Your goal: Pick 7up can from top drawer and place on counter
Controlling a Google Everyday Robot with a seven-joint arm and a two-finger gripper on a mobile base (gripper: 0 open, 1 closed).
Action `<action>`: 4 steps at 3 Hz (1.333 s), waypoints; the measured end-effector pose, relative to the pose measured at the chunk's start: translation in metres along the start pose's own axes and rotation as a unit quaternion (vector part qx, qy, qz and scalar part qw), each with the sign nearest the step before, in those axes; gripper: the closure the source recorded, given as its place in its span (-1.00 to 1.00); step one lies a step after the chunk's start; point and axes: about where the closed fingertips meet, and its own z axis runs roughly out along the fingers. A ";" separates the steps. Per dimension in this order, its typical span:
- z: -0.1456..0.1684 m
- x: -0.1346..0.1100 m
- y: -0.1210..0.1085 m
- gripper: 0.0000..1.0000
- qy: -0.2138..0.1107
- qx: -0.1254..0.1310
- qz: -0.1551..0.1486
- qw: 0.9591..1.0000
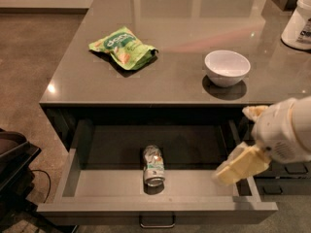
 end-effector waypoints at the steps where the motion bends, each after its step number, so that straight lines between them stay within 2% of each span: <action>1: 0.043 -0.002 0.029 -1.00 -0.037 0.003 0.044 0.998; 2: 0.075 -0.021 0.031 -1.00 -0.065 0.028 0.060 0.996; 3: 0.074 -0.027 0.019 -1.00 -0.077 0.054 0.059 0.994; 4: 0.090 -0.021 0.030 -1.00 -0.093 0.050 0.092 0.990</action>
Offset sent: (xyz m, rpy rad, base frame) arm 0.0415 0.0940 -0.0722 0.1690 -0.1457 -0.1932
